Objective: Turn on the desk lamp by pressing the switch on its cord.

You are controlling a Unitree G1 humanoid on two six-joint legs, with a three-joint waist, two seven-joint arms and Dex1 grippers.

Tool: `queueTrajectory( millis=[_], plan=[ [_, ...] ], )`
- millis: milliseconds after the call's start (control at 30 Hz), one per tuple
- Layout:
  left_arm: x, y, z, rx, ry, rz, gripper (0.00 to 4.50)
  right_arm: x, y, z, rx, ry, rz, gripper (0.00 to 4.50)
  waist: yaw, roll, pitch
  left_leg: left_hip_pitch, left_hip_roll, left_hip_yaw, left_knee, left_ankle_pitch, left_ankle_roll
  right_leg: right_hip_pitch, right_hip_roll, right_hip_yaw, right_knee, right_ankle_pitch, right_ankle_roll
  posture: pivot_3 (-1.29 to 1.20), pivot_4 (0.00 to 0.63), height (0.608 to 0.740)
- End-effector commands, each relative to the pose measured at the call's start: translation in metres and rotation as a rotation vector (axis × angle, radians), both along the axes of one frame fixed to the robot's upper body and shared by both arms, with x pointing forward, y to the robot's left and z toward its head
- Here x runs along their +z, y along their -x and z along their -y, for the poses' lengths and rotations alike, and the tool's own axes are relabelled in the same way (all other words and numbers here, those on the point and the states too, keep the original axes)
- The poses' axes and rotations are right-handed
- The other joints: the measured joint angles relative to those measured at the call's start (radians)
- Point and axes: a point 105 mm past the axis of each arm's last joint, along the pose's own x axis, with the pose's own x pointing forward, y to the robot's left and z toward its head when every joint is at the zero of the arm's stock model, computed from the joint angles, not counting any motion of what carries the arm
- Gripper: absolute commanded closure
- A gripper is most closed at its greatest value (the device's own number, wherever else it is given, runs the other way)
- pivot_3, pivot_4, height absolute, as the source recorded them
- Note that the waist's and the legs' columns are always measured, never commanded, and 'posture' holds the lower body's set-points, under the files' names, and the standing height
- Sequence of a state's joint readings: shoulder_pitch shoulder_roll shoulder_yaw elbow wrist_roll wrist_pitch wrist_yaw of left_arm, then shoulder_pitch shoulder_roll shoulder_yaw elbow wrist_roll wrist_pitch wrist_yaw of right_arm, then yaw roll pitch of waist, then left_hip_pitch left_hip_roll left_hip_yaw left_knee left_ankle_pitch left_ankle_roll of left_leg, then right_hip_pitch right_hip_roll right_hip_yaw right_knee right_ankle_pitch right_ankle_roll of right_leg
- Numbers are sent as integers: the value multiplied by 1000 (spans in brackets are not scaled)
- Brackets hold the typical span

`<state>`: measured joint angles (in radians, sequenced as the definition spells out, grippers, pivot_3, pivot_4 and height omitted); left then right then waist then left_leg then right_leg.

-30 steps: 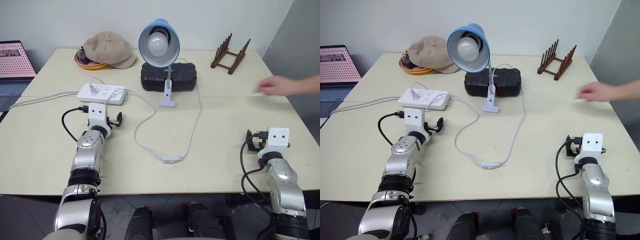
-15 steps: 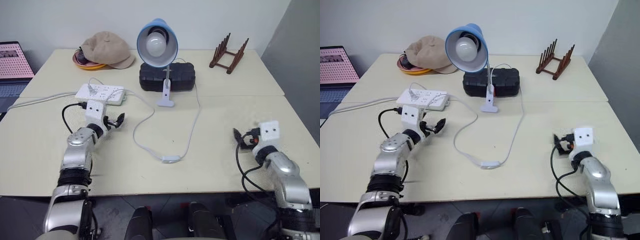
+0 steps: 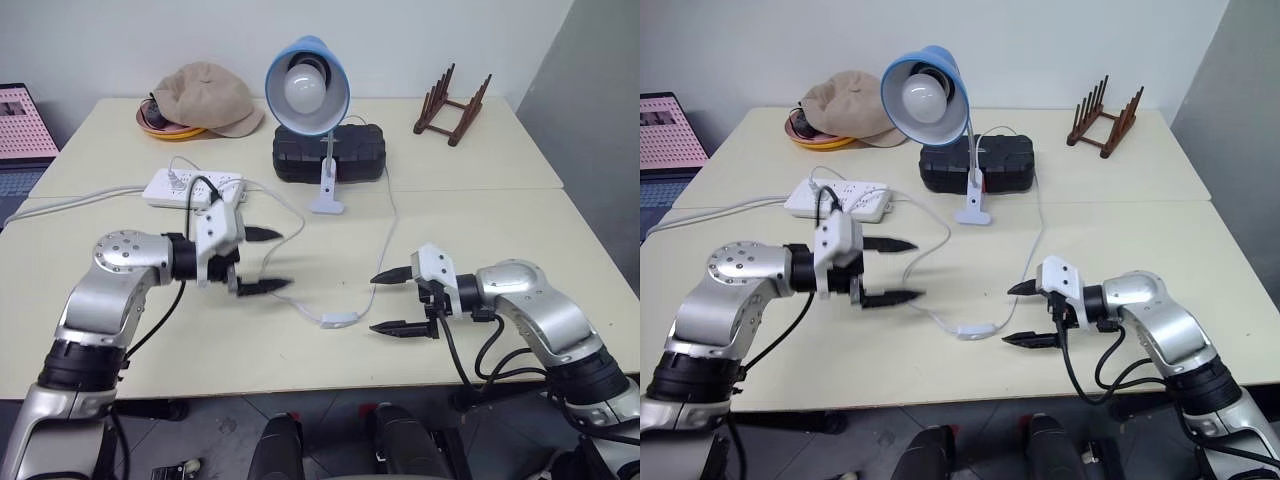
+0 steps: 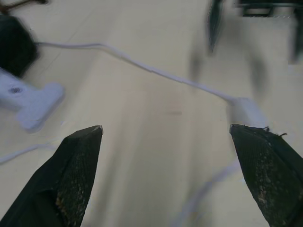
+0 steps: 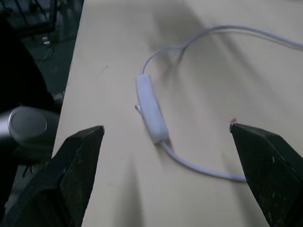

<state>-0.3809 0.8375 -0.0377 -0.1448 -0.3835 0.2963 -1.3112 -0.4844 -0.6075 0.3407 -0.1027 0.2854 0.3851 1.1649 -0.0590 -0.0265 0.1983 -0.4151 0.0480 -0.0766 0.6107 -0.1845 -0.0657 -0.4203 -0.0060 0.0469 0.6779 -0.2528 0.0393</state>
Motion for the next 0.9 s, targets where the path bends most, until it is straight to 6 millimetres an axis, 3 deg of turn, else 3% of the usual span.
queueTrajectory(
  millis=[33,233,333,467,867,900],
  plan=[
    [-2,18,2,-117,-70,66,0,-8,-7,-13,54,25,65,39,-1,0,0,1,0,0,0,0,0,0,0,1,0,0,0,0,150,740],
    [-4,21,0,-132,-76,76,0,-20,-11,-23,106,47,79,39,8,0,0,0,0,0,1,0,0,0,0,0,1,-3,-6,0,150,740],
    [-4,18,-2,-121,-85,87,0,-22,-13,-23,119,51,87,447,8,0,0,0,0,0,1,0,0,0,0,0,1,-3,-5,0,150,740],
    [-4,18,-4,-116,-85,87,0,-24,-13,-21,132,65,92,1547,6,0,0,0,0,0,0,0,0,0,0,0,1,0,-1,0,150,740],
    [-8,22,-4,-124,-79,63,0,-22,-11,-21,138,28,52,4065,5,0,0,0,0,0,0,0,0,0,0,0,1,0,-1,0,150,740],
    [-10,23,-4,-126,-79,54,0,-19,-12,-22,126,8,37,4123,5,0,0,0,0,0,0,0,0,0,0,0,1,0,-1,0,150,740]
  ],
)
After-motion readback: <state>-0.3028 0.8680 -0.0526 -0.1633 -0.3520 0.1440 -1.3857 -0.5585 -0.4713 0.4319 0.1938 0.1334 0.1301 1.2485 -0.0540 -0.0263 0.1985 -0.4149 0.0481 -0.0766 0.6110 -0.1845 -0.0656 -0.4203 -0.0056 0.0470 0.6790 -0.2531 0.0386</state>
